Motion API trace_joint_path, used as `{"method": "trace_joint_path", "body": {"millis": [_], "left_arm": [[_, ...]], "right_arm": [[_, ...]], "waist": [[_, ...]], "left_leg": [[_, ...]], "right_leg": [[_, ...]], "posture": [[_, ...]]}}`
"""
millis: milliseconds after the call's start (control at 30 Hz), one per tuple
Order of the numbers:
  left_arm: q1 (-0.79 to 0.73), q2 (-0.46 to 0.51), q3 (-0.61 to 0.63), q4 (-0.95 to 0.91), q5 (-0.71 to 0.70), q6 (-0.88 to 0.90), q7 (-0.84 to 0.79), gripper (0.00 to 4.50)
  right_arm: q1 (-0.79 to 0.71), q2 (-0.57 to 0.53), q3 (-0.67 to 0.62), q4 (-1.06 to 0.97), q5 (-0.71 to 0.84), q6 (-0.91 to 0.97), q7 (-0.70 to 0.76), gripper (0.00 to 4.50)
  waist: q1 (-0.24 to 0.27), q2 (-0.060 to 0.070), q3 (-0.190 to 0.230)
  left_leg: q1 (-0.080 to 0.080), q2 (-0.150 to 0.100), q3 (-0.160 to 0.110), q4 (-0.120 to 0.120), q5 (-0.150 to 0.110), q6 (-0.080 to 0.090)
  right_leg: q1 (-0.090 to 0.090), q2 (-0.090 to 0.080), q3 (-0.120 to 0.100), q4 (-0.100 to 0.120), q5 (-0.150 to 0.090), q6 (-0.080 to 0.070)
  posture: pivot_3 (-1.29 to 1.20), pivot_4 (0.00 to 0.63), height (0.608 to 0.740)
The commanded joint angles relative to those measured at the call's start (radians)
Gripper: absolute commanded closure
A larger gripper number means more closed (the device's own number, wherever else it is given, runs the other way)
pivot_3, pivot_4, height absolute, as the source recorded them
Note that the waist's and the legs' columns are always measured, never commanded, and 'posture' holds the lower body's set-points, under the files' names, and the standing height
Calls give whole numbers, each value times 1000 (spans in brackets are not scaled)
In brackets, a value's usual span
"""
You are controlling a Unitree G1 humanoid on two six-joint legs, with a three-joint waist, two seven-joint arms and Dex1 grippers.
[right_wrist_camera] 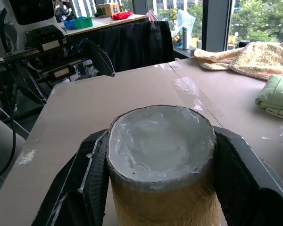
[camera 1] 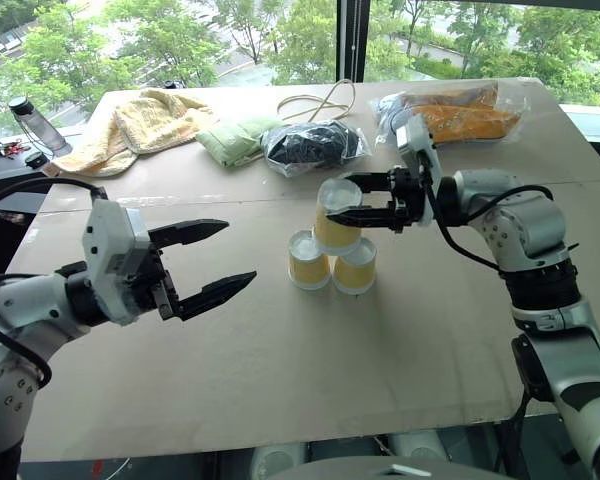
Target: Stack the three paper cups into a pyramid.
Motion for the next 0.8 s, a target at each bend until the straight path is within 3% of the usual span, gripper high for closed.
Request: {"method": "trace_joint_path", "body": {"millis": [33,533,600,700,800], "left_arm": [[-8,4,4,-7,-1,-19,-9,0],[-7,6,5,-1,9,-22,-23,0],[-7,6,3,-1,9,-21,-24,0],[-11,7,-2,1,8,-18,-23,0],[-15,7,-7,5,9,-19,-24,0]], "right_arm": [[-3,-10,-4,-36,3,-24,9,2242],[7,-4,12,-71,17,-2,5,2242],[11,-12,15,-78,21,4,15,1206],[14,5,-4,-72,15,-27,-11,30],[12,8,-16,-63,17,-38,-20,30]], "waist": [[0,0,0],[0,0,0],[0,0,0],[0,0,0],[0,0,0]], "left_leg": [[0,0,0,0,0,0],[0,0,0,1,0,0],[0,0,0,1,0,0],[0,0,0,1,0,0],[0,0,0,1,0,0]], "right_leg": [[0,0,0,0,0,0],[0,1,0,1,0,0],[0,1,0,1,0,0],[0,1,0,1,0,0],[0,1,0,1,0,0]], "posture": [[0,150,740],[0,150,740],[0,150,740],[0,150,740],[0,150,740]]}}
